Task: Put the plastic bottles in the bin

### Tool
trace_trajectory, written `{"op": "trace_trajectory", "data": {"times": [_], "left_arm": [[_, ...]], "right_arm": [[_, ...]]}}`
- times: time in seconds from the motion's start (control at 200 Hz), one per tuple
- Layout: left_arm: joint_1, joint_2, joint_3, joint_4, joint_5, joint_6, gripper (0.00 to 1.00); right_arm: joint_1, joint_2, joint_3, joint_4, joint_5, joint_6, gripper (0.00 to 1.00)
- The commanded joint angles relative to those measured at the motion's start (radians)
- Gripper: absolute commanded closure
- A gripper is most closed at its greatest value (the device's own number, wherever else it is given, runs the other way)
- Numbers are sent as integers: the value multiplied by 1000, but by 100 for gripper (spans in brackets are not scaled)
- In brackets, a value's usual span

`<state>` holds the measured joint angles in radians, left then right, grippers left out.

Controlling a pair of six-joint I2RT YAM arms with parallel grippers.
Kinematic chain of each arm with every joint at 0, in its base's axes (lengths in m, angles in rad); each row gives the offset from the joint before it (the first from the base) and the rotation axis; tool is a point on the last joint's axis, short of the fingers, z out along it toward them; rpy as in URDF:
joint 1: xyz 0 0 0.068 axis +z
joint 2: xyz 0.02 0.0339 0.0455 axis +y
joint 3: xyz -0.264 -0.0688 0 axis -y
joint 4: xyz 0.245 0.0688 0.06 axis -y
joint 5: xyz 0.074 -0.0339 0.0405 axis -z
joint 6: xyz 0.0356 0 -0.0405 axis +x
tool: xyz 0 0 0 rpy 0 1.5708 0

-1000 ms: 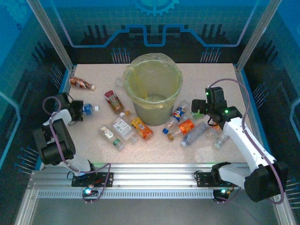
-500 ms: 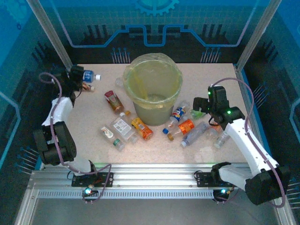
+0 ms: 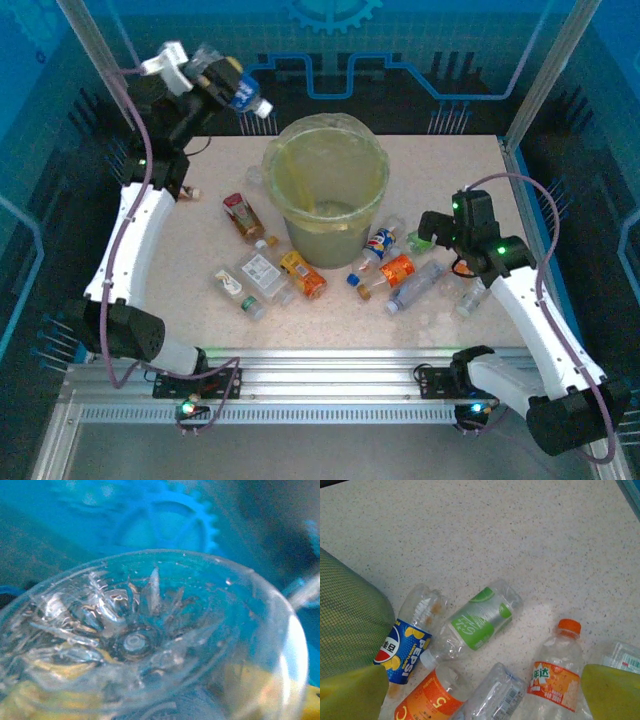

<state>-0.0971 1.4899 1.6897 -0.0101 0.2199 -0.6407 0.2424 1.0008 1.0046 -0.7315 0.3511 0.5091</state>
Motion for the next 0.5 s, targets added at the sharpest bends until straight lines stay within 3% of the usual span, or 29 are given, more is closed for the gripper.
{"op": "trace_trajectory", "data": {"times": [0.0,0.325,0.495], "left_arm": [[-110,48,106,-130,23,242,38],[-350,256,317,-380,-48,579,38],[-414,339,343,-446,-101,652,34]], "right_arm": [[13,-26,33,-67,14,66,0],[13,-45,48,-126,12,115,0],[11,-35,53,-149,26,136,0]]}}
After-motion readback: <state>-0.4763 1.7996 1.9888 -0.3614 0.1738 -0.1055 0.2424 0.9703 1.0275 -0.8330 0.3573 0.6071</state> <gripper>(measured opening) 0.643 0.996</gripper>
